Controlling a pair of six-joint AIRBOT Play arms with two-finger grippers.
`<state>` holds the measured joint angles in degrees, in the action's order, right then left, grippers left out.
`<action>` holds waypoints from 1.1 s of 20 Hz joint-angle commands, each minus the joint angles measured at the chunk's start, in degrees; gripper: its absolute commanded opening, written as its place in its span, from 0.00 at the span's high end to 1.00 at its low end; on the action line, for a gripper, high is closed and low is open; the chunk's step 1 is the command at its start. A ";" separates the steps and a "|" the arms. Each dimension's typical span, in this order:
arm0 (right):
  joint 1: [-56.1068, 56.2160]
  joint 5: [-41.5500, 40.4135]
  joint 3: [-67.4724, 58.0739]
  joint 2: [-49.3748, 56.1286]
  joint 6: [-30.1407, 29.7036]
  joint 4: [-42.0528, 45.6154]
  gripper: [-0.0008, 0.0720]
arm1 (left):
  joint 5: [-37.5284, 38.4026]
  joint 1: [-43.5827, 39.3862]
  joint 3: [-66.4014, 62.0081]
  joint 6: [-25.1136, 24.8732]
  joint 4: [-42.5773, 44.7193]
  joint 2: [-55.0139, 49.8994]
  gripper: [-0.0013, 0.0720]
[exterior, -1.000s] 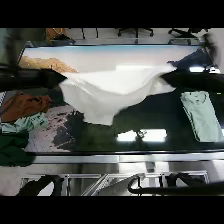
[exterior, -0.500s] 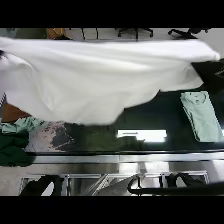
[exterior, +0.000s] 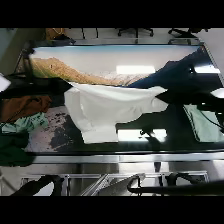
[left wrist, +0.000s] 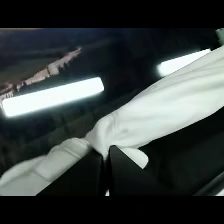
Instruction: Fold the shirts.
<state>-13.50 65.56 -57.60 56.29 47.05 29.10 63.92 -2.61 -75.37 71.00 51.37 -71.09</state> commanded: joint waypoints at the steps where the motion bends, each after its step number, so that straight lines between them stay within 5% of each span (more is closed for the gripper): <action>1: 0.87 -4.09 1.57 17.18 -7.39 -8.22 0.95 | -5.29 -0.02 -3.52 -1.51 -0.46 -19.82 0.96; 3: 0.74 -4.07 -0.46 23.69 -10.97 -13.20 0.92 | -1.73 0.07 -11.87 -0.24 -2.14 -29.16 0.95; 4: 0.57 -4.00 -2.08 25.42 -11.08 -13.11 0.70 | 0.98 0.17 -15.85 0.04 -3.04 -32.33 0.66; 5: 0.15 -3.39 -3.69 25.92 -11.08 -12.31 0.55 | 4.17 0.35 -19.71 0.94 -3.48 -34.71 0.04; 8: -3.30 2.40 -9.03 23.71 -9.64 -7.02 0.51 | 11.23 2.36 -26.86 3.37 -2.97 -36.15 0.05; 10: -6.91 3.89 -10.88 20.44 -6.38 -1.81 0.31 | 15.28 4.94 -27.80 4.09 -2.84 -34.05 0.05; 13: -12.02 3.85 -10.88 16.87 -4.07 4.96 0.32 | 18.69 8.02 -20.15 4.52 -2.73 -28.72 0.05; 16: -12.90 3.69 -10.86 18.01 -0.90 12.33 0.32 | 13.90 8.94 -5.07 4.46 0.26 -23.15 0.06; 22: -10.27 2.84 -10.86 23.19 -0.24 12.72 0.33 | -0.04 3.67 14.03 3.82 -0.55 -22.84 0.06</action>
<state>-24.82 68.86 -68.40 77.60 45.84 40.29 70.26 3.44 -68.38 75.20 50.59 -93.73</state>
